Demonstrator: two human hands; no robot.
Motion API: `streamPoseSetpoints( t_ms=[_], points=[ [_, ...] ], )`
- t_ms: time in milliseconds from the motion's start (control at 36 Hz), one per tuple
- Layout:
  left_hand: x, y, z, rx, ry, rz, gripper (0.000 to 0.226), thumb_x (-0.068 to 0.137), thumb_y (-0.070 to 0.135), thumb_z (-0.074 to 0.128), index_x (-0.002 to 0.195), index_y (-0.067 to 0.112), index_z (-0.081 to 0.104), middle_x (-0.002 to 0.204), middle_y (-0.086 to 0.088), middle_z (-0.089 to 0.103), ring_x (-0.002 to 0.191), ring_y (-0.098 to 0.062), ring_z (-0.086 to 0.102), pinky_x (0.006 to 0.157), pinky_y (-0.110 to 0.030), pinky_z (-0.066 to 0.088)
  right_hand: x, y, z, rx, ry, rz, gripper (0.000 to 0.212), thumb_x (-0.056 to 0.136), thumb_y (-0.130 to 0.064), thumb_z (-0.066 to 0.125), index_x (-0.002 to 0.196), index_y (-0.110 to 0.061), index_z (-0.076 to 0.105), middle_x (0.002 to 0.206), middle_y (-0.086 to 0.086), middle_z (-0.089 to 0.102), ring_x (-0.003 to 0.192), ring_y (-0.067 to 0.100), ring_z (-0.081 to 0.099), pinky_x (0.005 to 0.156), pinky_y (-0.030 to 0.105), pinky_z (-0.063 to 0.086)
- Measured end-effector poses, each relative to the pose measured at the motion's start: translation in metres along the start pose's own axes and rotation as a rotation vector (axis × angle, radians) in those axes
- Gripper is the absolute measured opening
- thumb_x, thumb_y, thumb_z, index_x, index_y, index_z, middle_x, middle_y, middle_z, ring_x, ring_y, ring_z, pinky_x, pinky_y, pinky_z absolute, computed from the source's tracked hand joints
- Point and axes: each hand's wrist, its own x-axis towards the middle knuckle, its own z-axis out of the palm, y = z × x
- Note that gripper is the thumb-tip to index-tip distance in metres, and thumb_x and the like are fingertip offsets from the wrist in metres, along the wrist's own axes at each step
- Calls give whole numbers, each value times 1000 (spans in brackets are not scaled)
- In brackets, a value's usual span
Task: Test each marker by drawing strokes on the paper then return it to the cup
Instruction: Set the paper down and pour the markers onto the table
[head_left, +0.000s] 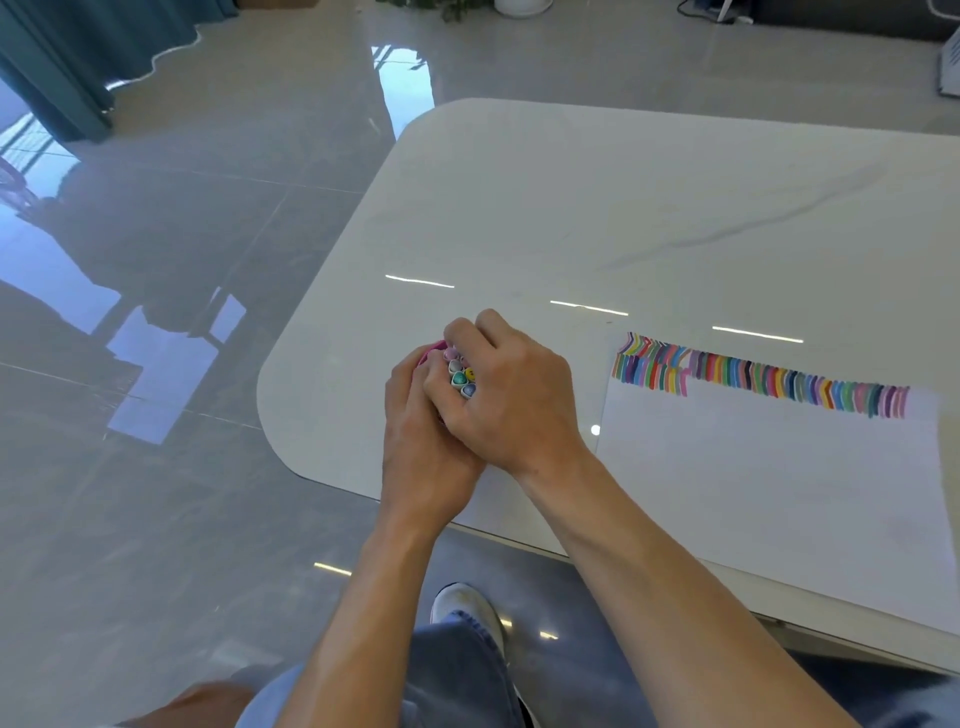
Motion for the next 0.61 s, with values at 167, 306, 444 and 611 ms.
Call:
streamPoseSetpoints(
  t_ms=[167, 306, 444, 611],
  points=[
    [-1, 4, 3, -12, 34, 55, 76, 68, 54, 77, 133, 54, 37, 129, 33, 42, 121, -4, 52, 86, -3, 43, 6, 2, -7, 98, 125, -10, 13, 87, -21, 69, 86, -9, 71, 76, 3, 64, 58, 26, 60, 48, 38, 50],
    [-2, 0, 1, -97, 38, -29, 98, 60, 44, 93, 137, 53, 33, 131, 22, 50, 115, -2, 58, 81, -18, 56, 15, 8, -21, 239, 287, 112, 11, 88, -14, 69, 82, -5, 69, 76, 5, 66, 64, 25, 60, 56, 42, 51],
    [-1, 1, -2, -69, 57, -55, 114, 62, 39, 92, 147, 55, 19, 135, 26, 47, 117, 1, 57, 84, -20, 48, 22, 16, -38, 378, 400, 272, 15, 91, -14, 64, 79, -5, 67, 71, 3, 66, 65, 21, 60, 62, 37, 50],
    [2, 1, -11, -67, 93, -79, 124, 59, 34, 97, 151, 53, 15, 149, 22, 37, 132, -6, 49, 101, -44, 53, 11, 40, -51, 552, 478, 569, 17, 91, -14, 61, 75, -17, 64, 64, -19, 64, 64, 1, 59, 62, 15, 44]
  ],
)
